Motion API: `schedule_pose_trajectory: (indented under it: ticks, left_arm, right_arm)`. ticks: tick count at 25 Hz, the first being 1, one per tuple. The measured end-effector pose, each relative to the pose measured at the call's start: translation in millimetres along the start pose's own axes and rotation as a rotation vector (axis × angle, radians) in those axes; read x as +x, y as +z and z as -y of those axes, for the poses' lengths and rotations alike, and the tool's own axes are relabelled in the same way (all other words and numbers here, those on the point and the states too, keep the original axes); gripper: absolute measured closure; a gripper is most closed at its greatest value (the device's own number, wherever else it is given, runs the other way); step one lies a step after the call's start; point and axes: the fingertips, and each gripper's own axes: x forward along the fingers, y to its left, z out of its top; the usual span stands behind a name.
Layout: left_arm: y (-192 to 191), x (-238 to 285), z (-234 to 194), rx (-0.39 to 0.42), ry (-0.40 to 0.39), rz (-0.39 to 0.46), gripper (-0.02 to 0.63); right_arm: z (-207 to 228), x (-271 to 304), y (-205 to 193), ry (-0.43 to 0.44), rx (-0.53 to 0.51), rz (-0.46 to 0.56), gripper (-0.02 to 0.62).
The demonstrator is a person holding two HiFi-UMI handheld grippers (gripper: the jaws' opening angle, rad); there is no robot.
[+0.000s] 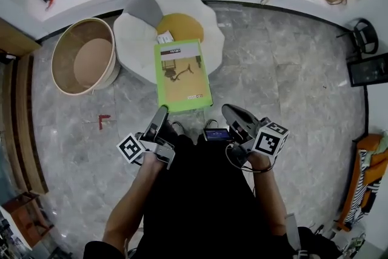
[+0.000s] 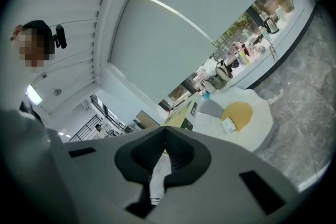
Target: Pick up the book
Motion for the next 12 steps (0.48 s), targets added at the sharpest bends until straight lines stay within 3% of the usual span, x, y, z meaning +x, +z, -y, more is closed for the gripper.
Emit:
schedule_pose_trajectory:
  ticks: [12]
  left_arm:
    - [-8, 10, 6, 0.016, 0.0, -0.042, 0.457]
  right_arm:
    - [3, -2, 5, -0.009, -0.016, 0.005, 0.578]
